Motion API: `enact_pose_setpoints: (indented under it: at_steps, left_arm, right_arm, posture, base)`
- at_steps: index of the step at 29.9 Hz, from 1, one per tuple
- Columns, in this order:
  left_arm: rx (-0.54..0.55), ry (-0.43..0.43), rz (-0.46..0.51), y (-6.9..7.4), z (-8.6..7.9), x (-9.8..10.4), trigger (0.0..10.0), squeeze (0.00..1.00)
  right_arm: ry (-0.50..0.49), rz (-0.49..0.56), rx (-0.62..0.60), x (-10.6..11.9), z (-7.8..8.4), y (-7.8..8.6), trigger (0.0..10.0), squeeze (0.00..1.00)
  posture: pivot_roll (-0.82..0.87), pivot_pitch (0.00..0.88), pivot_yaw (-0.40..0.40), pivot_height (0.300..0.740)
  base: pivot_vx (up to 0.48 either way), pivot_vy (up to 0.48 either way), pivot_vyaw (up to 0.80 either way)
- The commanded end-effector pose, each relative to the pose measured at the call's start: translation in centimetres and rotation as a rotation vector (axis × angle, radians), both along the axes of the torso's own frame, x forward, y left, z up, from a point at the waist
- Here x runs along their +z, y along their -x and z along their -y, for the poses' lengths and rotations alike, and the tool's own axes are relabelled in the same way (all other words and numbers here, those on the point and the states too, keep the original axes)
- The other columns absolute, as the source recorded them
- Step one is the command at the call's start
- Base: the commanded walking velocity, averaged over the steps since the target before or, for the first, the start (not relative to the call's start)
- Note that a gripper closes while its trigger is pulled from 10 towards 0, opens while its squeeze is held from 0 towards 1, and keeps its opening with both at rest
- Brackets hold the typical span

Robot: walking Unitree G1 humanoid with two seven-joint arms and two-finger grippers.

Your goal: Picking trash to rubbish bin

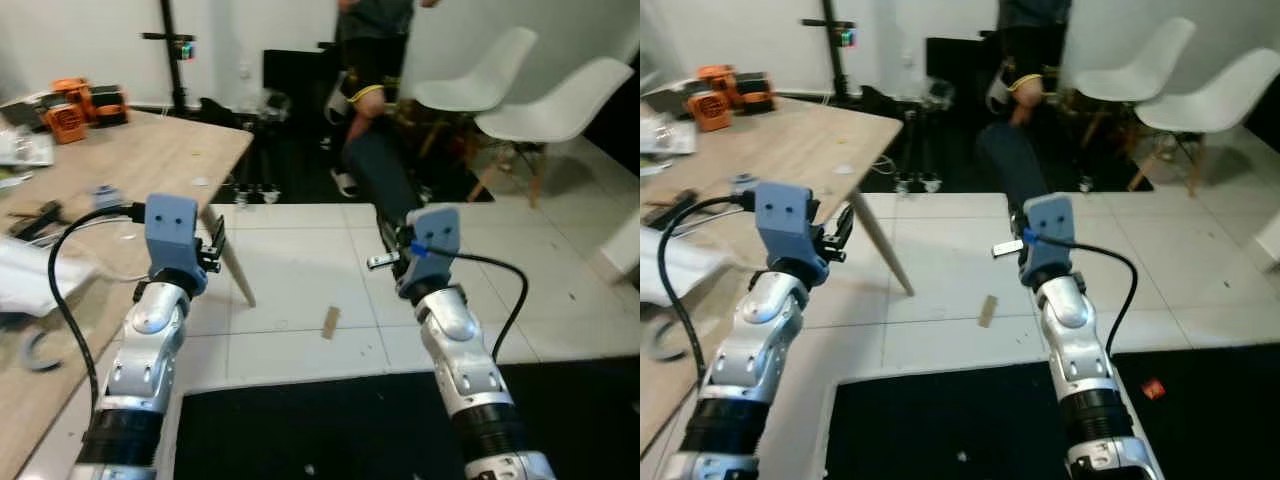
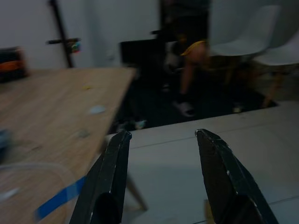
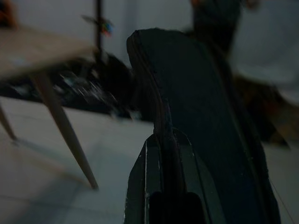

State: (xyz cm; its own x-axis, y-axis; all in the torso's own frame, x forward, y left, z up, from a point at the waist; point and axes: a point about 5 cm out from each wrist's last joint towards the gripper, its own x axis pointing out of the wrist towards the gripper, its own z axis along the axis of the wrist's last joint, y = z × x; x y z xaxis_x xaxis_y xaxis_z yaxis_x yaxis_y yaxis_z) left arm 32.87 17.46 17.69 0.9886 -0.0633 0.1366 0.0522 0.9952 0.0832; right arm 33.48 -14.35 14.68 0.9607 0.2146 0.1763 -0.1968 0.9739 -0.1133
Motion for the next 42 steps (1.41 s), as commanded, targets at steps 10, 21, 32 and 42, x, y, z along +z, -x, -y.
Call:
enact_pose_setpoints:
  at_steps: [10,21,32,42]
  left_arm:
    - [0.002,-0.026,-0.066,0.8,-0.1,-1.9,10.0,0.00]
    - [-0.004,-0.057,-0.097,0.7,0.0,-3.0,10.0,0.00]
    - [0.007,-0.049,-0.108,0.8,0.0,-3.4,10.0,0.00]
    - [0.005,-0.033,-0.114,1.0,0.4,-3.9,10.0,0.00]
  right_arm:
    - [-0.039,-0.065,-0.011,-1.7,0.3,0.5,10.0,0.00]
    - [-0.046,-0.167,-0.010,-4.0,0.1,1.1,10.0,0.00]
    - [-0.047,-0.170,-0.014,-4.2,0.3,1.4,10.0,0.00]
    - [-0.048,-0.195,-0.001,-4.9,0.2,1.5,10.0,0.00]
  posture:
    - [-0.05,0.057,-0.034,0.740]
    - [-0.05,0.039,-0.038,0.740]
    - [-0.04,0.020,-0.050,0.740]
    - [-0.04,0.004,-0.052,0.740]
  base:
    - [0.000,0.000,-0.80]
    - [0.000,0.000,-0.80]
    - [0.000,0.000,-0.80]
    - [0.000,0.000,-0.80]
